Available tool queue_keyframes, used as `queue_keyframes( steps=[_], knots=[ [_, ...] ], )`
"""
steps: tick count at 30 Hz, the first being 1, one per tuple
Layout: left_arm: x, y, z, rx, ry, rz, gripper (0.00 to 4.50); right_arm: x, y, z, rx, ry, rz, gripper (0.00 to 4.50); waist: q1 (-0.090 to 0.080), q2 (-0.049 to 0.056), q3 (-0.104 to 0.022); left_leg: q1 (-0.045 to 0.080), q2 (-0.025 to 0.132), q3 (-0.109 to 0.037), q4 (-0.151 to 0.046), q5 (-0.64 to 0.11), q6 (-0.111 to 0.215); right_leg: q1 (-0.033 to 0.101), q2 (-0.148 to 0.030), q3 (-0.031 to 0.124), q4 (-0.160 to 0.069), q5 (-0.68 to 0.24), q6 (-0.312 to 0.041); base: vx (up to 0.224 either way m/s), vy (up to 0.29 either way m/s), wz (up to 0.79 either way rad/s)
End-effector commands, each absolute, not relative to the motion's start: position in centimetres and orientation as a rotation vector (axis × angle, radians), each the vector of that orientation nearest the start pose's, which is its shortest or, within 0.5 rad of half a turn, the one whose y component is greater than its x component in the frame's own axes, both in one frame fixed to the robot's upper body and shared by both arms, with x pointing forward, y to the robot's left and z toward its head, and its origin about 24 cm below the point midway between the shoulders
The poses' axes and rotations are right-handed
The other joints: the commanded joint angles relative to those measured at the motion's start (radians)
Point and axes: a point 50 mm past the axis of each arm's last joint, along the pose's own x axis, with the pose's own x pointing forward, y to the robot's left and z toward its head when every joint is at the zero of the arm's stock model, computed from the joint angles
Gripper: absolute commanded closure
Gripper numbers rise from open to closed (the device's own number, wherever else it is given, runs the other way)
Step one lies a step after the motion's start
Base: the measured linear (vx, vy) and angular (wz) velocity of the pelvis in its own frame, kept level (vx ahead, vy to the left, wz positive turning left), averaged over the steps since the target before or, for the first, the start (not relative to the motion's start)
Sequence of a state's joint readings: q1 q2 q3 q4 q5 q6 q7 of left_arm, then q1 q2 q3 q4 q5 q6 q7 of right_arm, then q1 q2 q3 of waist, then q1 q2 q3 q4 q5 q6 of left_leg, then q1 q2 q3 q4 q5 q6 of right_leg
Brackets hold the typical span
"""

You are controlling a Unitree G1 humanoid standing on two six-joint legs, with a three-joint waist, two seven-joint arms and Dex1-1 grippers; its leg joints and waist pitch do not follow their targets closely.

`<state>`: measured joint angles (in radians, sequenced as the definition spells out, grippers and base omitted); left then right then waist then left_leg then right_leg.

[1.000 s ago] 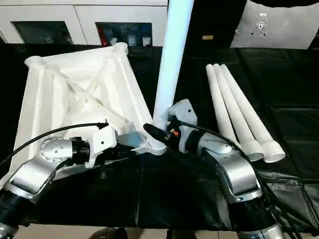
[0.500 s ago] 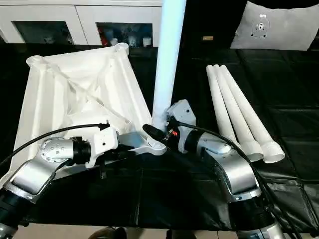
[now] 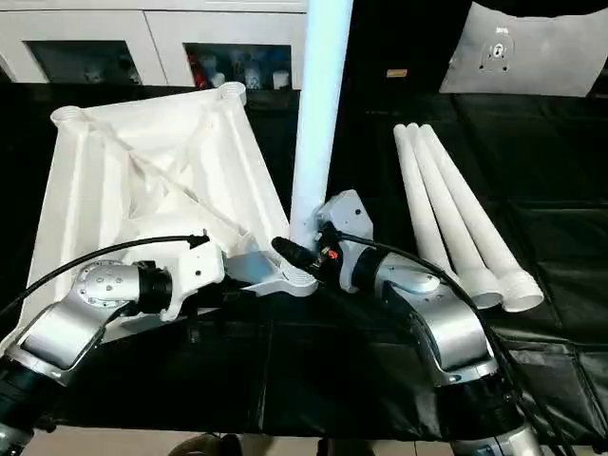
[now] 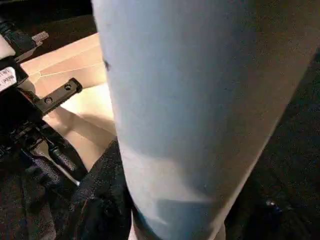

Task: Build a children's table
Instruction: Insert table leg to table base

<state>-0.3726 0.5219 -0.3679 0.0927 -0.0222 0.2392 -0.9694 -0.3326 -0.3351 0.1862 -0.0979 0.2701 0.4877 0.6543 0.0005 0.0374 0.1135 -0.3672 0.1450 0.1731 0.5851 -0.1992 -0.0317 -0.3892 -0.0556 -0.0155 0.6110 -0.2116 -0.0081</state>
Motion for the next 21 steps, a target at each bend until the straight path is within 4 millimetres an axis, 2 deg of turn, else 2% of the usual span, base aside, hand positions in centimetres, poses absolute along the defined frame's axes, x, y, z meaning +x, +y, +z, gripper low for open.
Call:
queue_keyframes(
  steps=[1,2,6,7,9,11,13,15,16,18,19,20,21],
  knots=[
    [27.8,14.6,5.0,0.556,0.44,-1.175,4.5,28.3,-11.4,8.8,-0.108,0.242,0.917,2.6,0.006,-0.005,-0.051,0.007,0.078,-0.03,-0.08,-0.207,0.026,0.031,-0.087,0.051,-0.083,-0.229,-0.246,0.0,0.0,0.0],
    [27.9,14.5,5.0,0.559,0.434,-1.178,4.5,28.4,-11.3,8.7,-0.11,0.245,0.924,2.6,0.006,-0.003,-0.049,0.007,0.078,-0.031,-0.081,-0.21,0.026,0.031,-0.087,0.051,-0.083,-0.233,-0.246,0.0,0.0,0.0],
    [27.7,14.3,5.1,0.595,0.411,-1.226,4.5,28.5,-11.0,8.6,-0.133,0.269,0.964,2.6,0.007,-0.004,-0.049,0.008,0.078,-0.031,-0.081,-0.225,0.024,0.029,-0.087,0.051,-0.086,-0.26,-0.241,0.0,0.0,0.0],
    [27.7,14.2,5.2,0.608,0.398,-1.248,4.5,28.5,-10.9,8.6,-0.133,0.28,0.981,2.6,0.005,-0.012,-0.047,0.007,0.079,-0.031,-0.082,-0.225,0.026,0.03,-0.088,0.052,-0.087,-0.265,-0.238,0.0,0.0,0.0],
    [27.6,14.0,5.3,0.614,0.387,-1.268,4.5,28.6,-10.8,8.6,-0.141,0.288,0.995,2.6,0.007,-0.007,-0.048,0.009,0.079,-0.031,-0.081,-0.22,0.025,0.028,-0.088,0.052,-0.086,-0.266,-0.236,0.0,0.0,0.0],
    [27.9,13.8,5.5,0.62,0.388,-1.263,4.5,28.7,-10.7,8.6,-0.162,0.302,1.016,2.6,0.006,-0.013,-0.049,0.008,0.079,-0.03,-0.081,-0.21,0.028,0.028,-0.087,0.052,-0.084,-0.257,-0.239,0.0,0.0,0.0],
    [28.3,13.8,5.6,0.626,0.39,-1.232,4.5,28.7,-10.8,8.6,-0.165,0.307,1.021,2.6,0.009,-0.008,-0.049,0.009,0.081,-0.03,-0.081,-0.198,0.029,0.028,-0.088,0.052,-0.083,-0.237,-0.244,0.0,0.0,0.0],
    [28.4,13.9,5.6,0.617,0.388,-1.227,4.5,28.6,-11.0,8.4,-0.161,0.307,1.01,2.6,0.009,-0.01,-0.05,0.008,0.081,-0.03,-0.081,-0.197,0.029,0.029,-0.088,0.052,-0.081,-0.226,-0.246,0.0,0.0,0.0],
    [28.5,13.9,5.6,0.612,0.386,-1.223,4.5,28.6,-11.1,8.3,-0.15,0.306,1.001,2.6,0.009,-0.006,-0.049,0.008,0.081,-0.03,-0.081,-0.197,0.028,0.029,-0.089,0.052,-0.081,-0.223,-0.247,0.0,0.0,0.0],
    [28.5,13.9,5.6,0.613,0.385,-1.223,4.5,28.6,-11.2,8.3,-0.139,0.304,0.992,2.6,0.009,-0.009,-0.048,0.008,0.08,-0.03,-0.081,-0.209,0.026,0.029,-0.089,0.052,-0.083,-0.235,-0.247,0.0,0.0,0.0],
    [28.6,14.0,5.6,0.608,0.381,-1.213,4.5,28.5,-11.5,7.8,-0.112,0.297,0.958,2.6,0.011,0.0,-0.045,0.009,0.08,-0.031,-0.082,-0.227,0.022,0.026,-0.091,0.053,-0.085,-0.266,-0.242,0.0,0.0,0.0],
    [28.7,14.0,5.7,0.597,0.374,-1.205,4.5,28.4,-11.7,7.5,-0.098,0.293,0.935,2.6,0.01,-0.006,-0.044,0.009,0.081,-0.03,-0.083,-0.238,0.019,0.025,-0.091,0.054,-0.089,-0.282,-0.236,0.0,0.0,0.0],
    [28.7,13.9,5.7,0.588,0.368,-1.2,4.5,28.4,-11.9,7.3,-0.089,0.29,0.92,2.6,0.011,-0.004,-0.044,0.01,0.081,-0.031,-0.085,-0.247,0.014,0.025,-0.09,0.054,-0.09,-0.296,-0.23,0.0,0.0,0.0]
  ],
)
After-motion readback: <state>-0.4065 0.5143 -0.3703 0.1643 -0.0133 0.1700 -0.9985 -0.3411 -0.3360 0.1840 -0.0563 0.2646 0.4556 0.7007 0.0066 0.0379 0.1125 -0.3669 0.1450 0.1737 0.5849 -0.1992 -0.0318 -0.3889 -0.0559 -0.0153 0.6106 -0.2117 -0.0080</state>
